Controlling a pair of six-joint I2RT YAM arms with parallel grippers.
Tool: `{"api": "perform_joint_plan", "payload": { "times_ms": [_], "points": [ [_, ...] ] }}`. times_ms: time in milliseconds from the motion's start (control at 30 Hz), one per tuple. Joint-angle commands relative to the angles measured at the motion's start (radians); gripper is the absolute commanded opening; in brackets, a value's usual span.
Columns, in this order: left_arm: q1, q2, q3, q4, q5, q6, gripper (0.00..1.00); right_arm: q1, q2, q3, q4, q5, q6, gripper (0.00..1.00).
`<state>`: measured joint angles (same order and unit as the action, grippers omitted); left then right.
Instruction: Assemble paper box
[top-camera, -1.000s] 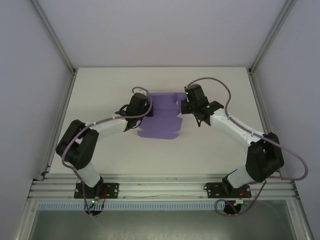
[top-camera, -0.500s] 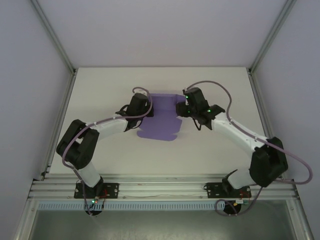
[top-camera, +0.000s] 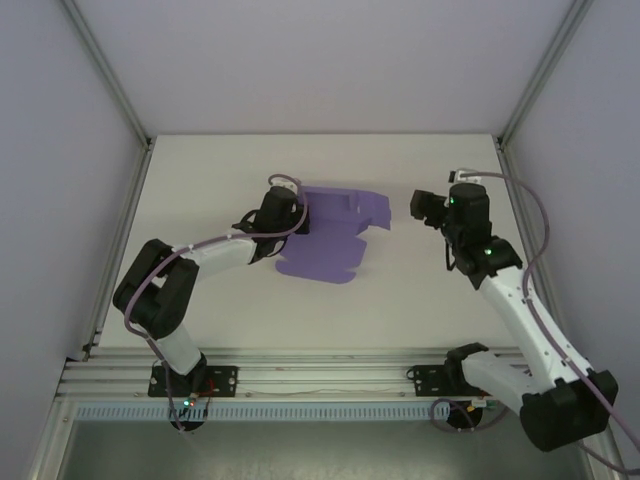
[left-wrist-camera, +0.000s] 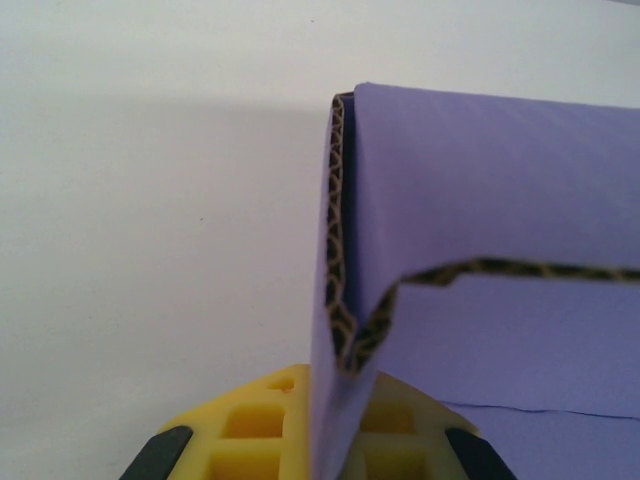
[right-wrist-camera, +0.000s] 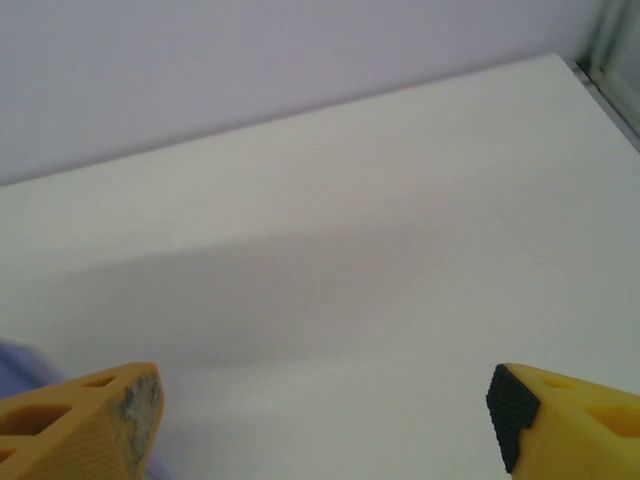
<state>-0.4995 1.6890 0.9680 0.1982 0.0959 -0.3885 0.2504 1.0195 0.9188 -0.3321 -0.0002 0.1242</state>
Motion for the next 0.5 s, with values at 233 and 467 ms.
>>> {"api": "perform_joint_plan", "payload": {
  "times_ms": [233,467],
  "points": [
    [-0.002,-0.014,0.025,0.041,0.026,0.015,0.0,-0.021,0.294,0.077,0.044,-0.502,-0.104,0.75],
    [-0.002,0.016,0.055,0.023,0.023,0.009,0.0,0.017,0.37,0.039,0.185,-0.831,-0.142,0.65]
  ]
}}
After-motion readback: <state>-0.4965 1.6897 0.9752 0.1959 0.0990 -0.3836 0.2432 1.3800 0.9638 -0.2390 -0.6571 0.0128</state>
